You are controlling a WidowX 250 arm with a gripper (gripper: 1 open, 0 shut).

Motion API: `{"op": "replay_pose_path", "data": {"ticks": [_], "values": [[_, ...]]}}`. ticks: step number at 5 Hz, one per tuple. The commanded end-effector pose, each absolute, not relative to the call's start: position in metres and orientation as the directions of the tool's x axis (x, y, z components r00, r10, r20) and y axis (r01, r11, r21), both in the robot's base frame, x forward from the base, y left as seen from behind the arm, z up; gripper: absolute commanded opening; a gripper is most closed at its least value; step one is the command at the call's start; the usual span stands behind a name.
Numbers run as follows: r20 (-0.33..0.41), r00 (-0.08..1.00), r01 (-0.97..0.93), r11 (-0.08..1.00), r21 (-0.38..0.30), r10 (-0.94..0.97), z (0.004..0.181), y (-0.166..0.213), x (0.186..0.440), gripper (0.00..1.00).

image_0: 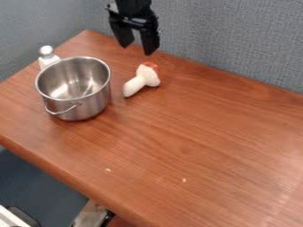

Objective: Put the mushroom in the metal pot

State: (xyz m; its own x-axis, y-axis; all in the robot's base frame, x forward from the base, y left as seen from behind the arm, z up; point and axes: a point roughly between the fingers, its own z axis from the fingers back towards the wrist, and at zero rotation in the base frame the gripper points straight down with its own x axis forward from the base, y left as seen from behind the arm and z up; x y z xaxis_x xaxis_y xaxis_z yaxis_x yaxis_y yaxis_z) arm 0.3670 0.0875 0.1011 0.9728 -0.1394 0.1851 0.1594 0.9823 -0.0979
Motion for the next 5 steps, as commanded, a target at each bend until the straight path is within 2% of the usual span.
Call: {"op": "replay_pose_path", "data": {"ticks": [1,3,5], "values": [[0.239,0.955,0.197,0.978,-0.065,-0.176,0.109,0.094,0.376,1.00],[0.189,0.959,0.226,0.973,-0.048,-0.213,0.091,0.089,0.372,1.00],[0.176,0.941,0.306,0.948,-0.085,-0.288,0.038,0.089,0.377,1.00]]}}
